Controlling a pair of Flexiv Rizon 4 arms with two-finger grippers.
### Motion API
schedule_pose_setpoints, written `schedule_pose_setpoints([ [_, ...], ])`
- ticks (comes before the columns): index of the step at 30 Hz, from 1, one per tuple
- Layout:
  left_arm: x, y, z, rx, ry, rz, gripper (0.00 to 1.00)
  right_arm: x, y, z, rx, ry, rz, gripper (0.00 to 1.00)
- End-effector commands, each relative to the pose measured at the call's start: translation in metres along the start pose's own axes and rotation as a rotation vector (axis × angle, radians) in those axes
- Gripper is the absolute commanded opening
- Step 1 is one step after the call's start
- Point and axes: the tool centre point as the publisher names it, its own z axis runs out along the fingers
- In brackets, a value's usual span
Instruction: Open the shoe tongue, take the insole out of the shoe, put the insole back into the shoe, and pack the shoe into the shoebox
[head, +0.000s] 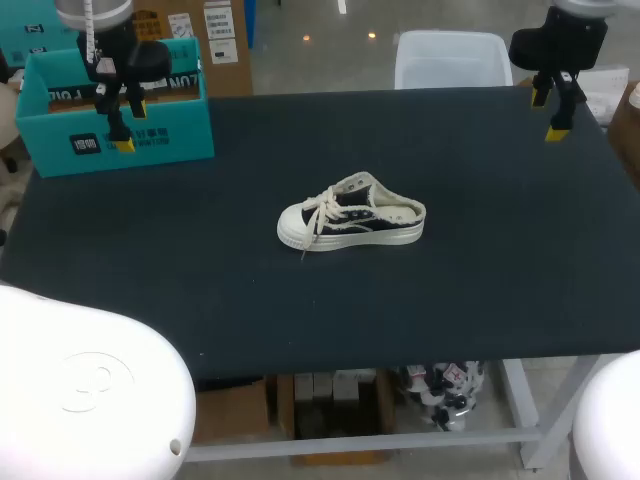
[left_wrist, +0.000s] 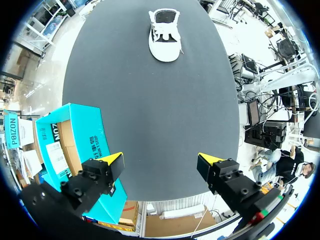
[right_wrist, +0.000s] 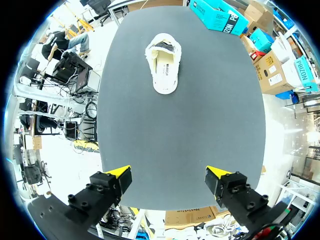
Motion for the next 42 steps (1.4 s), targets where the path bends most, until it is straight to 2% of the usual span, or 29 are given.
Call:
schedule_pose_setpoints([
  [1, 0.0, 0.0, 0.0, 0.0, 0.0, 0.0, 1.0, 0.0, 0.0, 0.0, 0.0, 0.0, 0.0, 1.0],
  [27, 0.001, -0.002, 0.0, -0.001, 0.001, -0.015, 1.0, 0.001, 0.002, 0.002, -0.002, -0.005, 0.004, 1.0],
  [36, 0.008, -0.014, 0.0, 0.018, 0.045, -0.127, 1.0, 0.013, 0.016, 0.014, -0.061, -0.029, 0.048, 1.0],
  [42, 0.014, -0.031, 0.001, 0.026, 0.086, -0.25, 1.0, 0.022, 0.028, 0.029, -0.124, -0.066, 0.087, 1.0],
])
